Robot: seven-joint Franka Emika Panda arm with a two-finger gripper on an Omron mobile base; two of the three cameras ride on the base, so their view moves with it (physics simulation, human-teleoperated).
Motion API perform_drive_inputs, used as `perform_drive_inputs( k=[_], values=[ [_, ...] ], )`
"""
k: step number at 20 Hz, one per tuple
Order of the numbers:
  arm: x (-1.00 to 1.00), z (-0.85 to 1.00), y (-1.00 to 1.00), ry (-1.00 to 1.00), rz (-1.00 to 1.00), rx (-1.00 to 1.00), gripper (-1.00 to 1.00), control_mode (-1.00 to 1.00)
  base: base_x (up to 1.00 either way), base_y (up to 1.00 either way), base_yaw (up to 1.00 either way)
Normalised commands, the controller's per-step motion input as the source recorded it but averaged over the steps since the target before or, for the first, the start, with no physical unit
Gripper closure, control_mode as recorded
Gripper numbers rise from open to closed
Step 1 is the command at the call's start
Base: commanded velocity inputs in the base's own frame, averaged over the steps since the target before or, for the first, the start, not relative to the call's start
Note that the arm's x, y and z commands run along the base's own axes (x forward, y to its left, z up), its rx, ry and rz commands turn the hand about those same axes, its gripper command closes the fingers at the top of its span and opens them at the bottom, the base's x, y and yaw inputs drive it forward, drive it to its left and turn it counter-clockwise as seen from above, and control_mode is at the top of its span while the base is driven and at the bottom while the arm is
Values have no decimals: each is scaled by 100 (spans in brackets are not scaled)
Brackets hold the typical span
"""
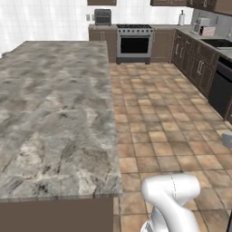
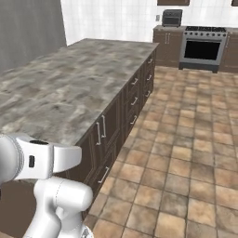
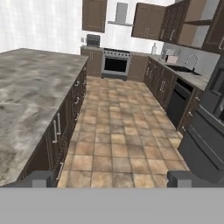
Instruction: Pick the potato from the counter and place it in the microwave. Then turn on the microwave.
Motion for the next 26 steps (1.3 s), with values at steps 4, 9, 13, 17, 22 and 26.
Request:
perform_drive_inputs(
  k=[4, 9, 13, 17, 22, 26],
  values=[
    [0, 0, 0, 0, 0, 0, -100, 100, 42, -30, -25],
    [0, 0, 0, 0, 0, 0, -100, 100, 21, -43, -29],
    [0, 0, 0, 0, 0, 0, -100, 100, 0, -50, -12],
    [0, 0, 0, 0, 0, 0, -100, 100, 0, -58, -2],
    [0, 0, 0, 0, 0, 0, -100, 100, 0, -64, -1],
    [0, 0, 0, 0, 0, 0, -100, 100, 27, -18, -8]
  ],
)
